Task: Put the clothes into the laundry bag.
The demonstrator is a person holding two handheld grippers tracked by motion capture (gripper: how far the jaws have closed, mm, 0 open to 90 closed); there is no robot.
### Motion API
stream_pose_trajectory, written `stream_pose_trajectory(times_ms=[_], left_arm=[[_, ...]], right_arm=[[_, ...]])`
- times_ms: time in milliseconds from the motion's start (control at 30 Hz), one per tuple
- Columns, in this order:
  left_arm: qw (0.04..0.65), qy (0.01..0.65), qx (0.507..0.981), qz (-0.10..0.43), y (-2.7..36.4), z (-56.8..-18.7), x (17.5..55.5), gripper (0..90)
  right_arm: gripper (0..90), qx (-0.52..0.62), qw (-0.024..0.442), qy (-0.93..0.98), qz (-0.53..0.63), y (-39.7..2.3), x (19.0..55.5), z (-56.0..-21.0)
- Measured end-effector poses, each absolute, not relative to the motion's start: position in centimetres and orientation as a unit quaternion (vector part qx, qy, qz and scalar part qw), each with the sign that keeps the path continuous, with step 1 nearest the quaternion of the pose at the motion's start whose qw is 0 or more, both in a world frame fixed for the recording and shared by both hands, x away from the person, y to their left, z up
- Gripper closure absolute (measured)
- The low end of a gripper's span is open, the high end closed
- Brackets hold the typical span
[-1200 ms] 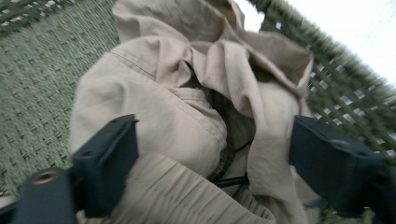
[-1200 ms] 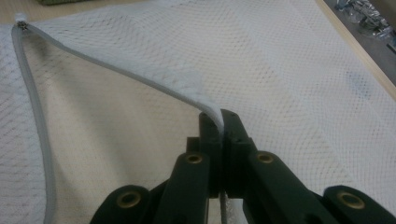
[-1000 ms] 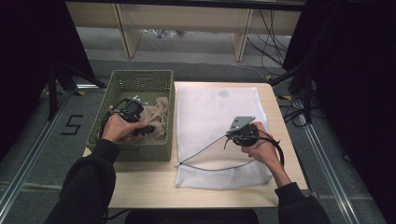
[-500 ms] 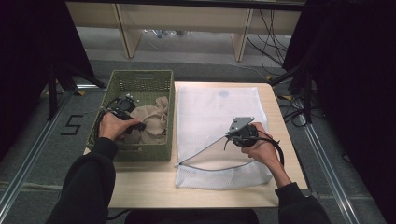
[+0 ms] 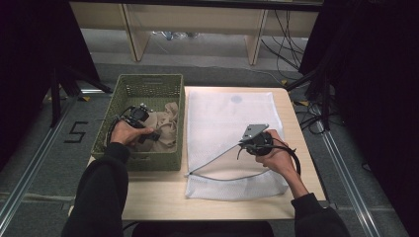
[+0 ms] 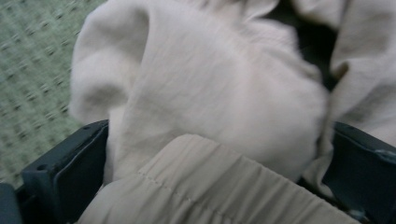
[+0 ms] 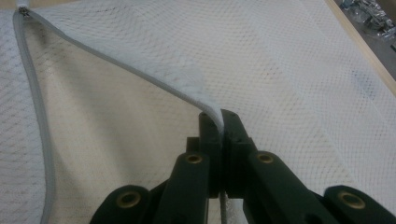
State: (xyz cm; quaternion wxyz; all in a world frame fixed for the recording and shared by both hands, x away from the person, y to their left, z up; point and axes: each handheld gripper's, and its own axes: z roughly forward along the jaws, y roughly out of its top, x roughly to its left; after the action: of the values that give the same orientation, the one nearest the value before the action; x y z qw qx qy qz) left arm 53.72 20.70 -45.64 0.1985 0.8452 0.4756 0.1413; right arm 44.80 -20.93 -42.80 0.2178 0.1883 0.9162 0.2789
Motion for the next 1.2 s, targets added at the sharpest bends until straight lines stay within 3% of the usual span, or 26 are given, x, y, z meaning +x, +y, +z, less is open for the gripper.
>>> stream_pose_trajectory(times_ms=[367, 700, 767, 900, 1033, 1200], left_arm=[[0.22, 0.444, 0.863, 0.1, 19.9, -47.1, 53.8, 0.0], [0.17, 0.436, 0.878, 0.102, 19.1, -48.5, 54.3, 0.0], [0.142, 0.428, 0.886, 0.105, 18.9, -48.4, 54.4, 11.6], [0.16, 0.431, 0.881, 0.112, 19.0, -47.8, 54.4, 40.2], [0.183, 0.447, 0.865, 0.139, 19.3, -47.3, 54.4, 60.9], [0.199, 0.46, 0.842, 0.198, 19.4, -46.8, 54.4, 61.0]], right_arm=[[89.4, 0.188, 0.216, 0.918, 0.275, -21.0, 44.8, -42.8], [89.3, 0.179, 0.221, 0.918, 0.277, -20.9, 44.8, -42.8], [89.2, 0.192, 0.216, 0.917, 0.277, -21.0, 44.6, -42.8], [89.2, 0.182, 0.222, 0.917, 0.275, -21.1, 44.7, -42.7], [89.3, 0.183, 0.219, 0.918, 0.276, -21.0, 44.7, -42.7], [89.3, 0.171, 0.221, 0.919, 0.279, -21.1, 44.9, -42.7]])
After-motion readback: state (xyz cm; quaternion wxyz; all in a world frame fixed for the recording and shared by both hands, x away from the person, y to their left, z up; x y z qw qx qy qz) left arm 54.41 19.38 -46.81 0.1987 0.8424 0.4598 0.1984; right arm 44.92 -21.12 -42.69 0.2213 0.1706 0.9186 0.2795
